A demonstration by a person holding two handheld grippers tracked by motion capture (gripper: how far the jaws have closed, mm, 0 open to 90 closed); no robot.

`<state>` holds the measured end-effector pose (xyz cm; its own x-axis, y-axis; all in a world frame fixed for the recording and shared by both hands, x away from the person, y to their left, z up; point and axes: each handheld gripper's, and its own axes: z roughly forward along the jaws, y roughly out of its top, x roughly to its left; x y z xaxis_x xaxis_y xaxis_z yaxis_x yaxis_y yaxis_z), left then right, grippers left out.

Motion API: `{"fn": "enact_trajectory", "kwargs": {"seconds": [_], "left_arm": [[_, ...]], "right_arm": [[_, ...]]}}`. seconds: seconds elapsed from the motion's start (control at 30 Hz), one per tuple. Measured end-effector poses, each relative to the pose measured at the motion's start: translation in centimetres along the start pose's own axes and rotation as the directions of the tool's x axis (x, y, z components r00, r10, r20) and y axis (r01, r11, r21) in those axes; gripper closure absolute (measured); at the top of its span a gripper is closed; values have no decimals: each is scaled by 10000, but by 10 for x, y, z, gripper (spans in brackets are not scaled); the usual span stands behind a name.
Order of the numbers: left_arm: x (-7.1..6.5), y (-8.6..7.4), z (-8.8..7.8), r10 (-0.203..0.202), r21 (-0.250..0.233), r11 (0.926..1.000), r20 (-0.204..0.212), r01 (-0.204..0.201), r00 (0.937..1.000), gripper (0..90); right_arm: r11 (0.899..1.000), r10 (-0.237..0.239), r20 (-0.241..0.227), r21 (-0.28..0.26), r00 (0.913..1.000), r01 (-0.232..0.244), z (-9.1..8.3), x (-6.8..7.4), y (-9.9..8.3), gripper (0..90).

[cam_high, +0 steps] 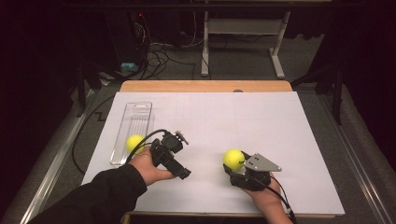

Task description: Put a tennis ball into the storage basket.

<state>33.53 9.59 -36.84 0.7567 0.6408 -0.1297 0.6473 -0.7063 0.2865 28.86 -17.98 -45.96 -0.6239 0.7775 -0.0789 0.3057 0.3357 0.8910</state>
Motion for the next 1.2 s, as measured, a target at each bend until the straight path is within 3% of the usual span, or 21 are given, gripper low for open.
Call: {"fn": "enact_trajectory", "kwargs": {"seconds": [0.17,0.53,0.8,1.03,1.13,1.2], "left_arm": [[-5,6,-8,88,-39,10000,-34,-88,10000,5],[-15,19,-9,381,60,9993,139,-381,9992,5],[-30,33,1,597,213,9979,473,-607,9971,5],[-35,40,17,584,490,9968,931,-632,9939,11],[-37,41,23,615,629,9956,1138,-689,9916,64],[-38,42,25,681,627,9951,1346,-771,9886,164]], "right_arm": [[9995,-290,-507,-154,9983,283,5,20,4,275],[9976,-646,-1302,-334,9894,607,16,48,8,275],[9961,-805,-1795,-509,9805,725,21,63,10,275],[9945,-876,-1813,-732,9795,754,19,68,14,275],[9945,-775,-2041,-844,9759,614,19,70,15,274],[9942,-823,-1915,-843,9780,672,19,70,16,274]]}}
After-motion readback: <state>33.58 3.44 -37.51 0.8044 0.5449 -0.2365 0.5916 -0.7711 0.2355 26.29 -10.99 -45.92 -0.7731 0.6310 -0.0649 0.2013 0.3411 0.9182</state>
